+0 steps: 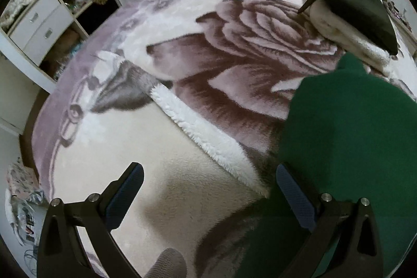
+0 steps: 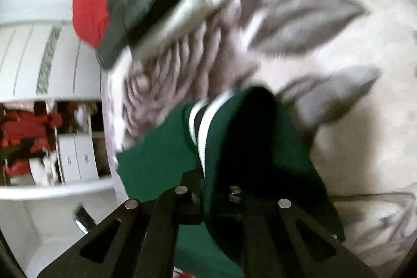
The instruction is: Fold large clothes
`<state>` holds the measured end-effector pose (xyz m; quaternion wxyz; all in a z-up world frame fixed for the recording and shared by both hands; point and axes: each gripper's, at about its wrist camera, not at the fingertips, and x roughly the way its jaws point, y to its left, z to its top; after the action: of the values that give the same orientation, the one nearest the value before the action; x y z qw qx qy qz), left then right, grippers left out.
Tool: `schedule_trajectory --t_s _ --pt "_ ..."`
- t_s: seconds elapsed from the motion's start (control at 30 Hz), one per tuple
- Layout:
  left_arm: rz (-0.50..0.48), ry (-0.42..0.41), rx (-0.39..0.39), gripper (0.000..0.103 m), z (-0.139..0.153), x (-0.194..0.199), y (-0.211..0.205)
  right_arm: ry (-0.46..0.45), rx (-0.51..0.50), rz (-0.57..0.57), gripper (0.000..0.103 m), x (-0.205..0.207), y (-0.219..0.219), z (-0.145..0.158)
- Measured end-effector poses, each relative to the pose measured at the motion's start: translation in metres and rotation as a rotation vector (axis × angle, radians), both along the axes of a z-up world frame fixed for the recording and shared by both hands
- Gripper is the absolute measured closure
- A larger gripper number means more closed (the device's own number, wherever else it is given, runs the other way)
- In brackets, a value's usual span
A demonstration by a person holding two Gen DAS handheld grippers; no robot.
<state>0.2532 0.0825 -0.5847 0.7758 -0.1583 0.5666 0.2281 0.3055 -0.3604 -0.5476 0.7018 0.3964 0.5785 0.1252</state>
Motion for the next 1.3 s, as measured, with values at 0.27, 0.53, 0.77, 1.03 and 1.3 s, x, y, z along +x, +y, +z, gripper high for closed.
schedule_trajectory --t_s 0.27,0.53,0.77,1.03,1.3 --pt "0.013 0.013 -0.044 0.0 -0.006 -0.006 0.016 0.277 -0.119 0.167 0.088 0.033 0.017 -0.05" --pt "0.028 0.076 -0.005 0.0 -0.019 -0.025 0.032 0.069 -0.482 0.533 0.039 0.053 0.09 0.085" --pt "0.088 0.148 -0.031 0.0 -0.051 -0.037 0.051 -0.081 -0.501 1.097 0.039 0.094 0.305 0.064" --pt "0.121 0.147 -0.084 0.0 -0.069 -0.053 0.063 0.188 -0.585 1.271 0.06 0.106 0.397 -0.015" --pt "0.162 0.108 -0.153 0.0 -0.066 -0.058 0.078 0.719 -0.031 0.632 0.074 0.142 0.304 -0.068"
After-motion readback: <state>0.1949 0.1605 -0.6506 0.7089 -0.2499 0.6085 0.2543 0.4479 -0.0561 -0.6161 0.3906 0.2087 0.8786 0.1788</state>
